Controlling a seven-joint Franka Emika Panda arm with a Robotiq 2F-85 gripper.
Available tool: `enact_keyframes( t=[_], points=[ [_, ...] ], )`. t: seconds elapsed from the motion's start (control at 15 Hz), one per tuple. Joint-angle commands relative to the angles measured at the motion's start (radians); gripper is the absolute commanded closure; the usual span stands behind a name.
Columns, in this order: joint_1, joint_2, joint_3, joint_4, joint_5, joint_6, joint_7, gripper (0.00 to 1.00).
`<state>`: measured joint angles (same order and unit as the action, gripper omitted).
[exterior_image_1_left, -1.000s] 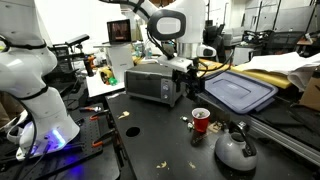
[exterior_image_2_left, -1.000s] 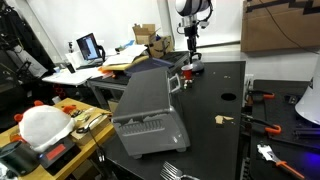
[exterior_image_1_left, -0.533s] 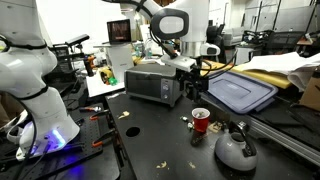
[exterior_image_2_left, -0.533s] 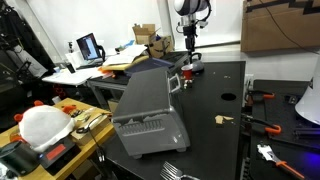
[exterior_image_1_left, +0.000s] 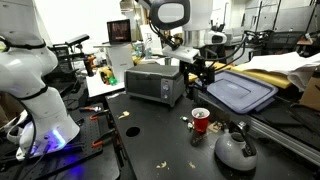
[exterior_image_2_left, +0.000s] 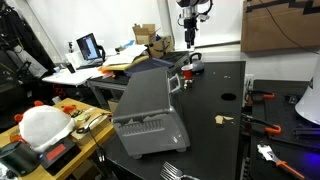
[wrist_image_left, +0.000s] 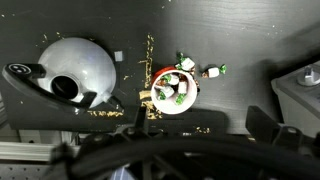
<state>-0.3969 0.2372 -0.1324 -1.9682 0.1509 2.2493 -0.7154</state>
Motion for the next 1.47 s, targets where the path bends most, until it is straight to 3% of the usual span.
enact_keyframes(
  t=[0.0, 0.4, 0.6, 1.4],
  points=[
    [0.002, -0.112, -0.014, -0.063, 0.054, -0.074, -0.099, 0.00],
    [0.053, -0.227, -0.043, -0.122, 0.025, -0.167, -0.121, 0.00],
    [0.090, -0.287, -0.045, -0.171, 0.005, -0.147, -0.093, 0.00],
    [0.229, -0.485, -0.021, -0.322, -0.136, -0.126, 0.174, 0.00]
  ],
)
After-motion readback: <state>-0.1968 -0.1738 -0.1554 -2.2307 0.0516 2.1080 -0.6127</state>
